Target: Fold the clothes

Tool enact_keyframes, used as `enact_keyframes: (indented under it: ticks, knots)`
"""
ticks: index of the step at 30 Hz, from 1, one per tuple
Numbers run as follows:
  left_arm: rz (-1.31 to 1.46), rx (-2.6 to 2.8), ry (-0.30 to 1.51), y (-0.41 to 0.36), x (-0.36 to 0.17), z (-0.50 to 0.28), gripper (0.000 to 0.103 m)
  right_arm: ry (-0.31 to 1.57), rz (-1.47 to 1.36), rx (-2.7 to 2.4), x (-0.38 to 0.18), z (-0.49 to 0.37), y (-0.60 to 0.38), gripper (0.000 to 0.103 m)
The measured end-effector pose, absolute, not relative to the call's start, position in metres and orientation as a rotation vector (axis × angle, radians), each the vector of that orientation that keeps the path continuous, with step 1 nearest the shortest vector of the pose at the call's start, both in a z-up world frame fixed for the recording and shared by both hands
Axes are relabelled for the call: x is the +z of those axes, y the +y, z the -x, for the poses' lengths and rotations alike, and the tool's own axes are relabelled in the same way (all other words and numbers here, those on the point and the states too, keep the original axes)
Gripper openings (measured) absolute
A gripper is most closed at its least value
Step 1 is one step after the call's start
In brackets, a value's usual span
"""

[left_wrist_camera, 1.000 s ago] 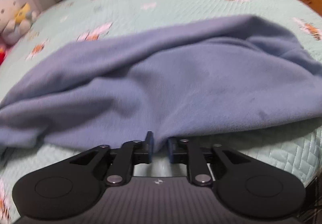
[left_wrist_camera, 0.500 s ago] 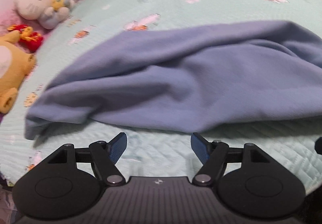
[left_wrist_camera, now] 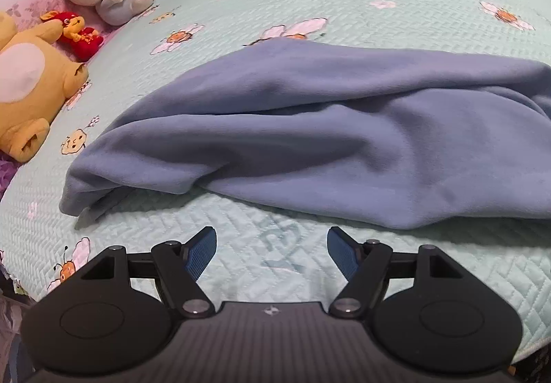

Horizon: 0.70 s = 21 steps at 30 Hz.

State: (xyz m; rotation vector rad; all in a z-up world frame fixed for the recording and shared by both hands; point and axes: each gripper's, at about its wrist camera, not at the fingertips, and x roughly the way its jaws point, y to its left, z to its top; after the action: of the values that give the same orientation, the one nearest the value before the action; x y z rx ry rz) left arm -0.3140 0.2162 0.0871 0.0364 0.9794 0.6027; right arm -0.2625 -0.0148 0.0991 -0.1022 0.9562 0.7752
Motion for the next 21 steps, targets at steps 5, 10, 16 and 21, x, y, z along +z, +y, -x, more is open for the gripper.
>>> enact_keyframes:
  ticks: [5,10,16,21]
  knots:
    - [-0.303,0.699,0.916,0.252,0.061,0.327,0.075,0.993,0.107,0.781,0.093,0.264,-0.007,0.076]
    - [-0.637,0.794,0.855,0.290,0.025,0.340,0.076,1.026,0.107,0.781,0.089,0.263,-0.004,0.076]
    - [-0.689,0.736,0.889,0.342,0.013,0.331,0.082,1.063,0.080,0.772,0.083,0.258,0.000,0.076]
    - [-0.566,0.677,0.959,0.395,0.017,0.302,0.092,1.090,0.067,0.775,0.081,0.257,0.002,0.076]
